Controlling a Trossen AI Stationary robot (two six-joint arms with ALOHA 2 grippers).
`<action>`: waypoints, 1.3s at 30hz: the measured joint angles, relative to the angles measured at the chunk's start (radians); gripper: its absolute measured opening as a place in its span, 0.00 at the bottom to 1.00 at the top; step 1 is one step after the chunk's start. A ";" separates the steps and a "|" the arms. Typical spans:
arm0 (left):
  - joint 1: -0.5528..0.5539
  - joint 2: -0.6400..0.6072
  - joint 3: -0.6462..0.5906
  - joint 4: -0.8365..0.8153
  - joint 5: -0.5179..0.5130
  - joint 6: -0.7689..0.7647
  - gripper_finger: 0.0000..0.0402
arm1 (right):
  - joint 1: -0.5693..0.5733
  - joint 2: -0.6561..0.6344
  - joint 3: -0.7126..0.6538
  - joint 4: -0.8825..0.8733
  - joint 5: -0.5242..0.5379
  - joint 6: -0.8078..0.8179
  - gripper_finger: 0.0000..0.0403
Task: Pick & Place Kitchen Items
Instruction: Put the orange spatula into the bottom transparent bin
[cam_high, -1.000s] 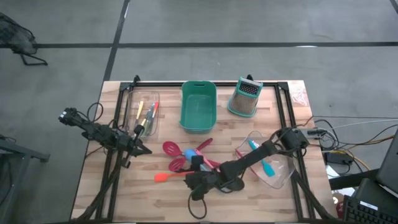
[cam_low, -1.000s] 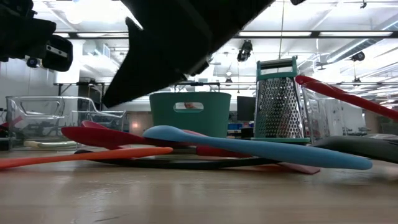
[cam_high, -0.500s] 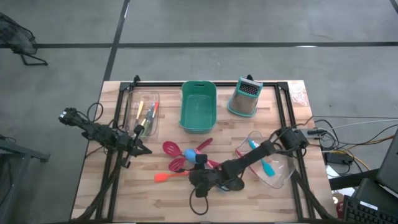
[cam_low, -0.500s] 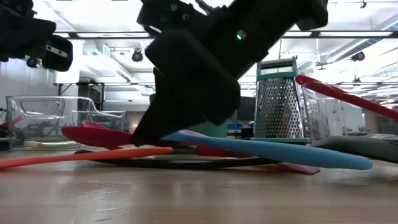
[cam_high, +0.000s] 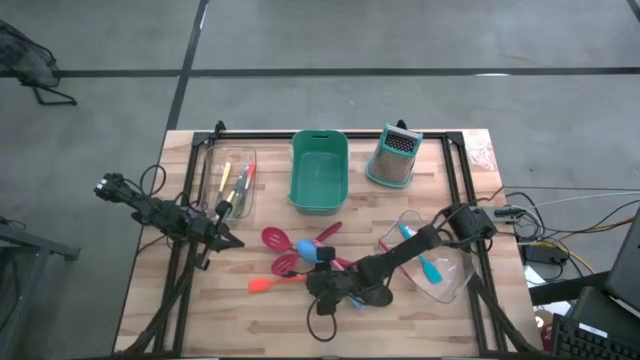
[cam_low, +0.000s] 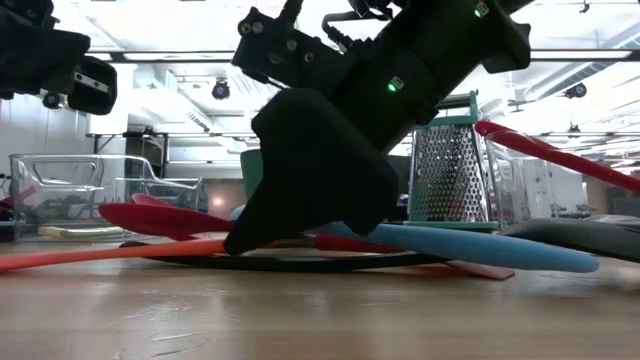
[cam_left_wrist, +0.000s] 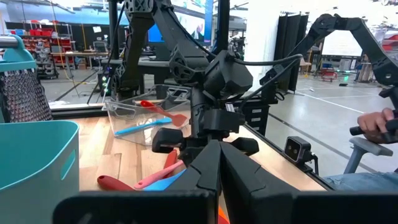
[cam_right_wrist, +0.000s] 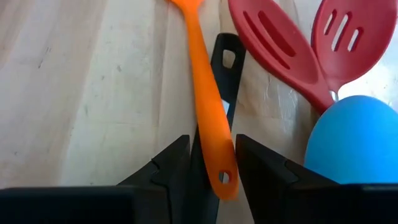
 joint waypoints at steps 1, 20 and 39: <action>0.000 0.000 0.000 0.000 0.000 0.000 0.03 | 0.000 0.000 -0.001 -0.001 0.000 0.000 0.31; 0.000 0.001 0.000 0.001 0.000 0.000 0.03 | -0.017 0.069 0.036 0.052 -0.032 -0.031 0.19; 0.000 0.000 0.000 0.002 0.000 0.000 0.03 | 0.009 0.073 0.131 -0.045 0.000 -0.072 0.16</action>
